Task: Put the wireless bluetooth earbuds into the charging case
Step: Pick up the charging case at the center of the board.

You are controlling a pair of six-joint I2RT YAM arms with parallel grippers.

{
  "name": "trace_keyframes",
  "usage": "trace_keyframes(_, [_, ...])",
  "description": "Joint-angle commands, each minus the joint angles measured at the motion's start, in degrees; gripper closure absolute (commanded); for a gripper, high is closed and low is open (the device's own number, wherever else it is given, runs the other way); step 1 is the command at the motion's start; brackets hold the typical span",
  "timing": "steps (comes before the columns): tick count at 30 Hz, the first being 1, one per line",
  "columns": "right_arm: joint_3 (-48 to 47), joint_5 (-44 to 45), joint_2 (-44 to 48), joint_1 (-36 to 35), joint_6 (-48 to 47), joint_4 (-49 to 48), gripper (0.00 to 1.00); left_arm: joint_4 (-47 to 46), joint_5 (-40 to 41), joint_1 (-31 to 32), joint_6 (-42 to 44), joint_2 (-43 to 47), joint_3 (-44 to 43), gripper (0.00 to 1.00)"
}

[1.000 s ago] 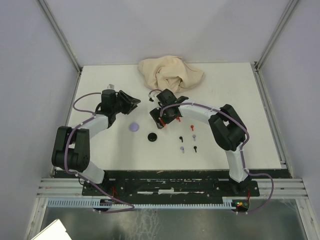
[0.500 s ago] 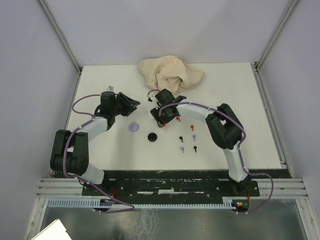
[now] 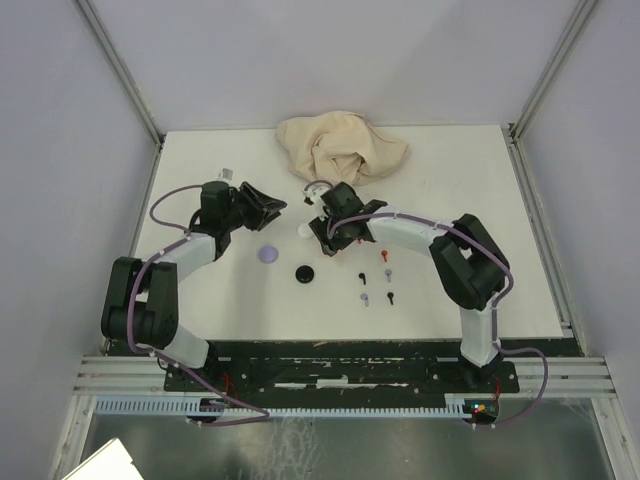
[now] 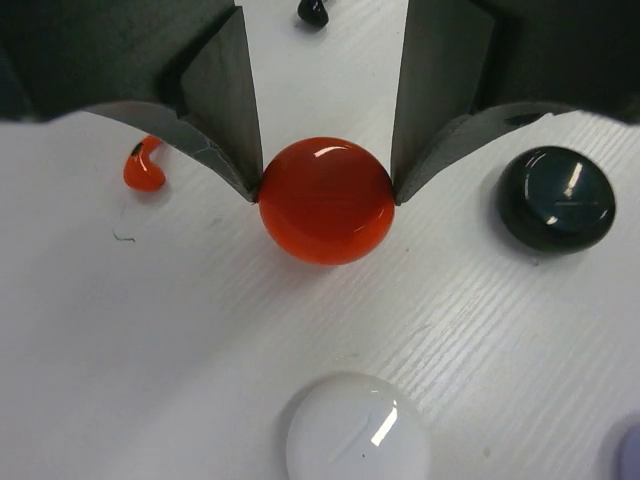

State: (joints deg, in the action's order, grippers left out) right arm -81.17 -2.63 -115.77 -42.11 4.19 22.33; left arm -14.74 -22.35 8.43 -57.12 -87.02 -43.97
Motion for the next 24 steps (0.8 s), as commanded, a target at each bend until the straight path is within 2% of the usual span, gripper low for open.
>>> trace_keyframes(1, [4.18,-2.26,10.84,1.27,-0.33,-11.50,0.63,-9.94,-9.06,0.72,-2.09,-1.94,-0.68,0.53])
trace_keyframes(10, [8.96,-11.92,17.58,4.80,-0.15,-16.87,0.64,-19.92,-17.85,4.59,-4.73,-6.51,-2.21,0.53])
trace_keyframes(24, [8.31,-15.99,18.03,5.53,-0.13,-16.21,0.65,-21.03,-20.54,8.76,-3.80,-9.81,-5.63,0.53])
